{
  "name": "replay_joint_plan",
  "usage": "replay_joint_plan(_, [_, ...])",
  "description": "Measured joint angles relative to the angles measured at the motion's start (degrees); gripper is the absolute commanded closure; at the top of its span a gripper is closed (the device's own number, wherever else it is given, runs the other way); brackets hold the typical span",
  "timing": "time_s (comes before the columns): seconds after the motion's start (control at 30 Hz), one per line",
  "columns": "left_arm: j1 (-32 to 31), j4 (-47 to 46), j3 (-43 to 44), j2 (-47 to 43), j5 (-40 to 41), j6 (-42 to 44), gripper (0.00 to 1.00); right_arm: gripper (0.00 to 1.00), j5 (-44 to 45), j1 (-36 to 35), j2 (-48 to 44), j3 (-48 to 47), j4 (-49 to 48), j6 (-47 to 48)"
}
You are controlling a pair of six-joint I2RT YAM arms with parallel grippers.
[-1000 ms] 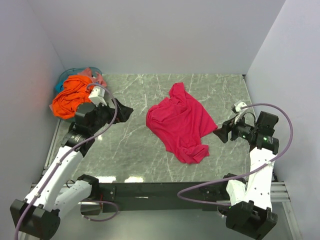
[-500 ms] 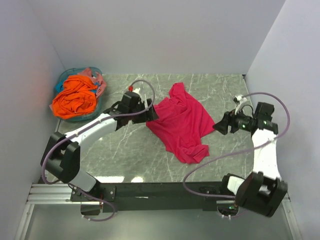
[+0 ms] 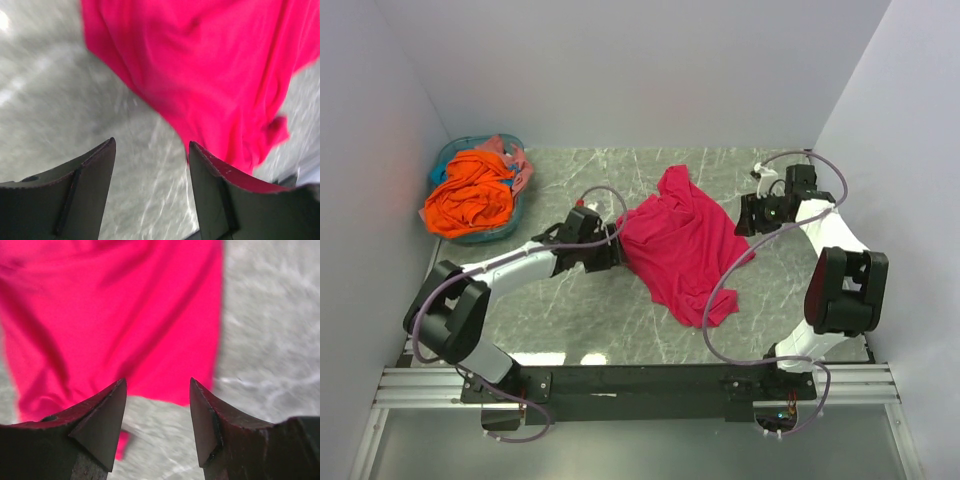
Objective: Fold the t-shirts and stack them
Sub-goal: Flatten the tshirt out
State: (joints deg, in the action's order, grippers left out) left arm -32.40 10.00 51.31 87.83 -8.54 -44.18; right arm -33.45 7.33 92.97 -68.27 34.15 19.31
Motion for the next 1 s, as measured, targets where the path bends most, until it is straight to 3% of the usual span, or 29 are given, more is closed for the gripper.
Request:
replay_joint_plan(0.37, [-19.1, -2.0, -4.0, -2.0, -0.2, 1.3, 0.32, 0.4, 9.3, 0.0, 3.9, 0.8, 1.6, 5.2])
replay_joint_plan(0.6, [-22.3, -0.4, 2.0, 7.3, 5.5, -0.6, 0.34, 0.4, 10.0, 0.3, 4.9, 3.1, 0.9, 5.1])
replay_joint_plan(0.87, [-22.6, -0.5, 7.2, 14.1, 10.2, -2.3, 0.51, 0.43, 9.4, 0.7, 5.9, 4.3, -1.1, 4.5])
replay_joint_plan(1.0, [-22.6, -0.3, 7.5, 14.5, 11.5, -2.3, 0.69, 0.47, 8.9, 0.7, 8.4, 4.3, -1.6, 4.3])
